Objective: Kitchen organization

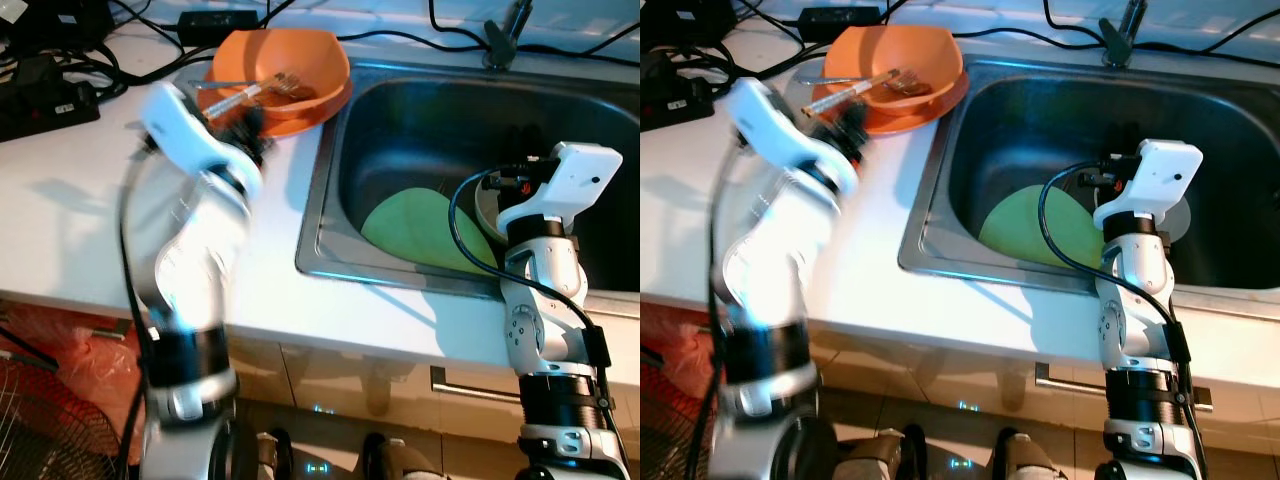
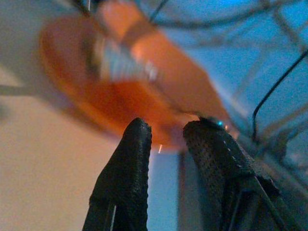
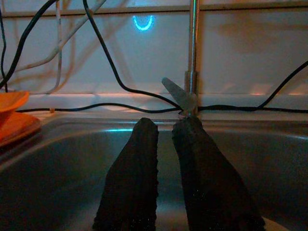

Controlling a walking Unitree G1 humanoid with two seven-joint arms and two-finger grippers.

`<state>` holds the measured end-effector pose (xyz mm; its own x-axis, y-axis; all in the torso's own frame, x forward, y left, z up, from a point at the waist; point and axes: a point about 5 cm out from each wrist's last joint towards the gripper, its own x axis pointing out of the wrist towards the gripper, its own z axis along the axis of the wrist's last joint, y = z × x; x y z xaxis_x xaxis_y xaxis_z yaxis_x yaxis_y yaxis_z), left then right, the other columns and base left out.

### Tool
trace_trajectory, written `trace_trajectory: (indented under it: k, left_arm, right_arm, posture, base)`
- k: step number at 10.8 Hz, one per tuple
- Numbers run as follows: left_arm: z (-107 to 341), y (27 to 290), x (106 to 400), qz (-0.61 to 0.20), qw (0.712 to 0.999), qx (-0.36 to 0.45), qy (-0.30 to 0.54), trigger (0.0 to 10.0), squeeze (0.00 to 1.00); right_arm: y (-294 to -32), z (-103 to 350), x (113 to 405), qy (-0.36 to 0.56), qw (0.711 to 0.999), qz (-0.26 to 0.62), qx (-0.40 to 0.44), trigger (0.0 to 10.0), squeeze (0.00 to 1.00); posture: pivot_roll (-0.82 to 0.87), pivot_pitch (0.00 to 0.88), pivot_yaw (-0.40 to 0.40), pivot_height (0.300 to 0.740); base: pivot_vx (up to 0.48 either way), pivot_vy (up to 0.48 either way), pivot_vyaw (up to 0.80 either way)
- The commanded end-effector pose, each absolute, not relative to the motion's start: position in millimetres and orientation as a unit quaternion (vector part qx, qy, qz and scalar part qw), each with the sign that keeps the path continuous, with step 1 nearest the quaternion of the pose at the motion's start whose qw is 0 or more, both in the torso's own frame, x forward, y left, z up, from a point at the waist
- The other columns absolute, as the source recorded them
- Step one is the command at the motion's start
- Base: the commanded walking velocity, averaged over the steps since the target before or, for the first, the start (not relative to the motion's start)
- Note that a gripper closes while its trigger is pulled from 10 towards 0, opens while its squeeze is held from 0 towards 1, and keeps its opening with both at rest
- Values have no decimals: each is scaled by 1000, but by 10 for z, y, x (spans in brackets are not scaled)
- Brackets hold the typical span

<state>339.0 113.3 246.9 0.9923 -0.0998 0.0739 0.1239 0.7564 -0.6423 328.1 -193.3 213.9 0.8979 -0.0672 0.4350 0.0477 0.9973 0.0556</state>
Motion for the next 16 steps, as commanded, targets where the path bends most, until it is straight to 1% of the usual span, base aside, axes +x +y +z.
trace_trajectory:
  k: [1, 6, 9, 10, 11, 12, 13, 14, 16]
  left_arm:
    - [2418, 1056, 3346, -74, 933, -353, -8, 10000, 0]
    - [2341, 1138, 3306, -55, 931, -360, -8, 10000, 0]
    - [2213, 966, 3210, -80, 929, -360, 19, 10000, 0]
    - [2182, 996, 3213, -73, 933, -353, 17, 10000, 0]
    - [2158, 1107, 3235, -61, 940, -335, 12, 10000, 0]
    - [2165, 1234, 3231, -69, 959, -276, 2, 10000, 0]
    - [2147, 1326, 3225, -77, 970, -231, -3, 10000, 0]
    - [2124, 1517, 3198, -91, 990, -107, -15, 10000, 0]
    - [2118, 1654, 3149, -107, 993, -40, -18, 10000, 0]
  right_arm:
    - [-1927, 2069, 3281, -211, 977, -26, 25, 10000, 0]
    - [-1934, 2064, 3277, -211, 977, -27, 26, 10000, 0]
    - [-1922, 2062, 3284, -210, 977, -25, 27, 10000, 0]
    - [-1920, 2062, 3286, -210, 977, -25, 27, 10000, 0]
    - [-1921, 2060, 3289, -209, 977, -24, 26, 10000, 0]
    - [-1933, 2064, 3289, -209, 977, -25, 25, 10000, 0]
    - [-1933, 2064, 3292, -209, 977, -25, 26, 10000, 0]
    - [-1917, 2055, 3287, -208, 978, -22, 26, 10000, 0]
    - [-1910, 2041, 3281, -206, 978, -22, 28, 10000, 0]
  posture:
    - [22, 216, 36, 740]
    - [29, 218, 40, 740]
    - [32, 221, 38, 740]
    - [35, 221, 35, 740]
    - [37, 222, 36, 740]
    - [42, 220, 37, 740]
    - [44, 221, 38, 740]
    - [44, 221, 38, 740]
    - [59, 218, 40, 740]
  base:
    - [0, 0, 0]
    - [0, 0, 0]
    - [0, 0, 0]
    - [0, 0, 0]
    - [0, 0, 0]
    - [0, 0, 0]
    - [0, 0, 0]
    - [0, 0, 0]
    - [0, 0, 0]
